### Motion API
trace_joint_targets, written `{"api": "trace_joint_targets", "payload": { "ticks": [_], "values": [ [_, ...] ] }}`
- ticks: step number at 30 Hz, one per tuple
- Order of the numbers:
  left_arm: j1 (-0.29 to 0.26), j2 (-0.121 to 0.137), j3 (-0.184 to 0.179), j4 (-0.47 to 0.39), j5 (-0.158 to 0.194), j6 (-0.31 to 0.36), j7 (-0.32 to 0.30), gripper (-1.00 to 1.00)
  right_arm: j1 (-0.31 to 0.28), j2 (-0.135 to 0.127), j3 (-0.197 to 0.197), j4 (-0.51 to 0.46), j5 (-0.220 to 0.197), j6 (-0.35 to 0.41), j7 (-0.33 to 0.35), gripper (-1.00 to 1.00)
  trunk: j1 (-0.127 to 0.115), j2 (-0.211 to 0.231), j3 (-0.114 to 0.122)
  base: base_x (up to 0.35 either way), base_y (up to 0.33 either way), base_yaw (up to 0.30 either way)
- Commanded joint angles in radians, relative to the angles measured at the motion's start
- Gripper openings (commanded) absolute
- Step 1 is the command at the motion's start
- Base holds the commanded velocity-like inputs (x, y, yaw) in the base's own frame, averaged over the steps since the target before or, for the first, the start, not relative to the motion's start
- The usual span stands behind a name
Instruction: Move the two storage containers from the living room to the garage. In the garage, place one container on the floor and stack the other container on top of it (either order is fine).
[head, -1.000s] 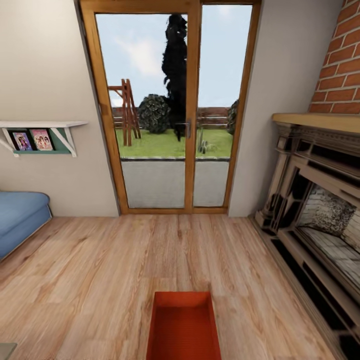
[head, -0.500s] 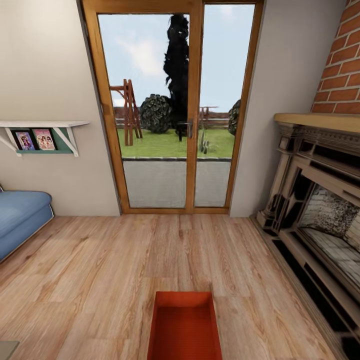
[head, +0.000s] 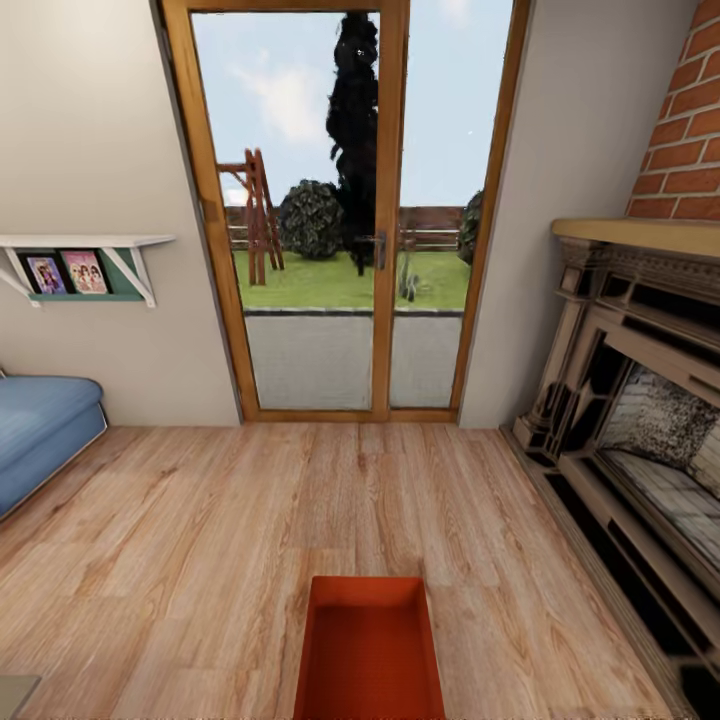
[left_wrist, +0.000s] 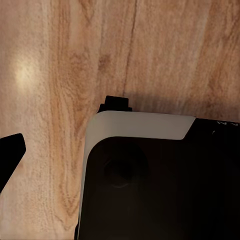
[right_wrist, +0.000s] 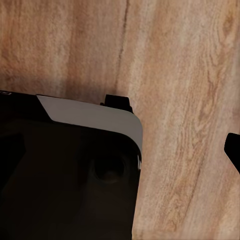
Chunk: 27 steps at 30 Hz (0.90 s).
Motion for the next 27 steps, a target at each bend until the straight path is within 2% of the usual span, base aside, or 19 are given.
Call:
{"api": "trace_joint_targets", "payload": {
  "ticks": [1,27],
  "values": [
    [-0.001,0.0,0.0,0.001,0.008,-0.003,0.0,1.0,-0.001,0.001,0.008,0.003,-0.009,-0.005,-0.001,1.0,0.0,-0.001,-0.003,0.0,0.0,0.0],
    [-0.001,0.0,0.0,0.001,0.008,-0.003,0.0,1.0,-0.001,0.001,0.008,0.003,-0.008,-0.005,-0.001,1.0,0.0,-0.001,-0.044,0.0,-0.039,0.0]
  ]
}}
